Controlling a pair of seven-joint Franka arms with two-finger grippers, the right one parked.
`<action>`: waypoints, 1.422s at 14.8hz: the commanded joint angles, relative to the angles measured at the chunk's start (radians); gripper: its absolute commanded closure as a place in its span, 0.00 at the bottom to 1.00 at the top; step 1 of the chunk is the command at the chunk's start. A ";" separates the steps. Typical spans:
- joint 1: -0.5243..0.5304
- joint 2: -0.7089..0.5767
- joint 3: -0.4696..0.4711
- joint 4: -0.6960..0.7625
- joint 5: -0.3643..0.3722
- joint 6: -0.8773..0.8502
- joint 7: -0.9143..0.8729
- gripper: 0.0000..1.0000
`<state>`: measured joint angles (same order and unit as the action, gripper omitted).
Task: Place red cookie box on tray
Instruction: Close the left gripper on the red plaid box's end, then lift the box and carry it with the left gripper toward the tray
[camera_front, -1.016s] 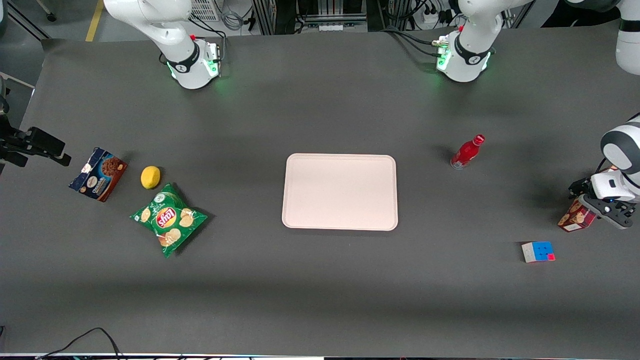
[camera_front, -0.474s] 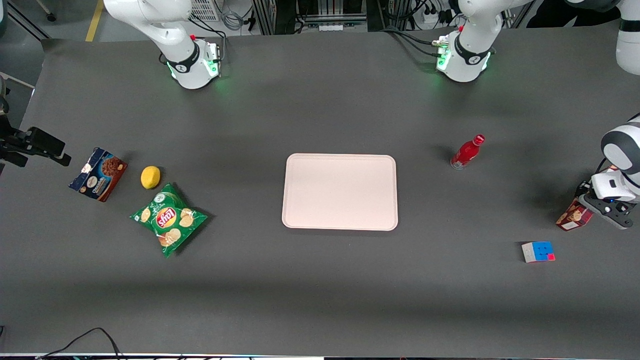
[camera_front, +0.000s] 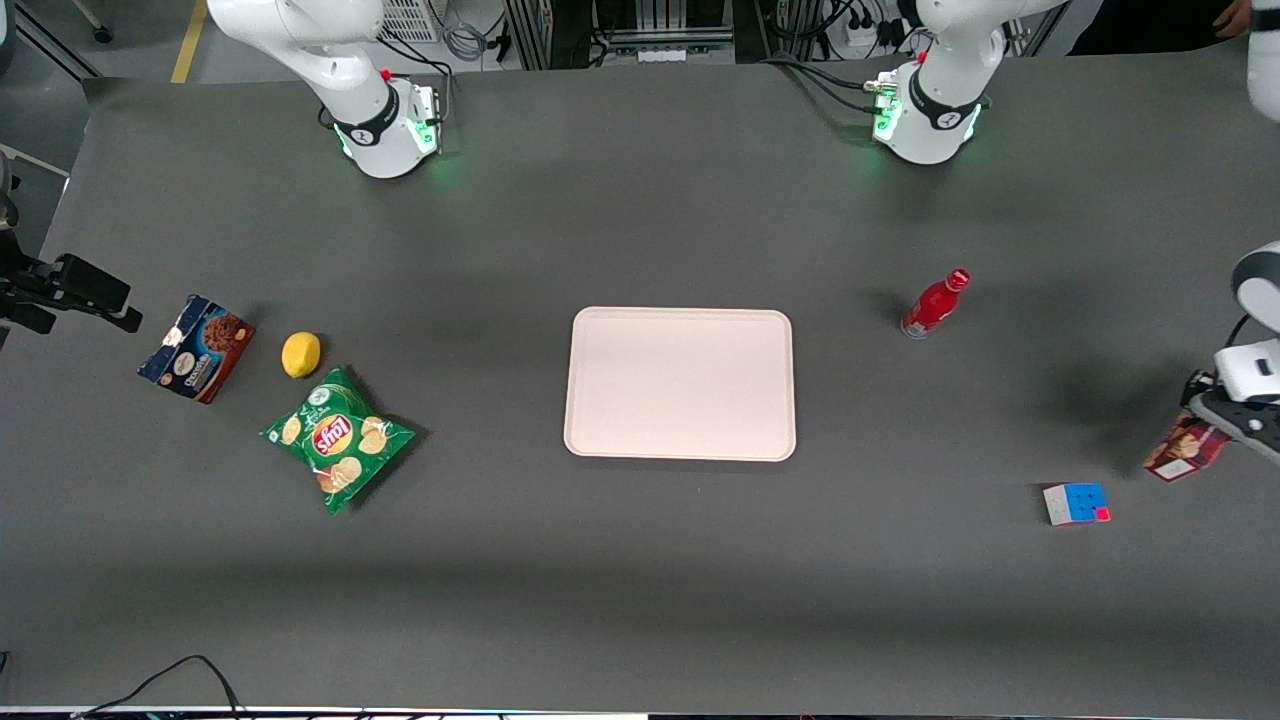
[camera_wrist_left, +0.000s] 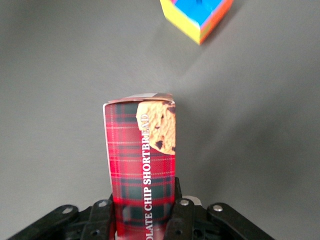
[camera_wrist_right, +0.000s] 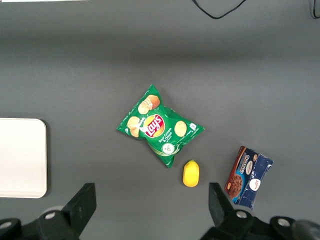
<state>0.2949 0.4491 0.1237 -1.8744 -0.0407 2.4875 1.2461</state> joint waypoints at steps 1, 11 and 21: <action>-0.013 -0.111 0.005 0.088 -0.015 -0.232 -0.028 0.97; -0.023 -0.156 -0.012 0.477 0.025 -0.772 -0.120 0.96; -0.039 -0.178 -0.381 0.459 0.038 -0.941 -0.897 0.94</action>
<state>0.2577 0.2885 -0.1590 -1.4243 -0.0220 1.5823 0.5695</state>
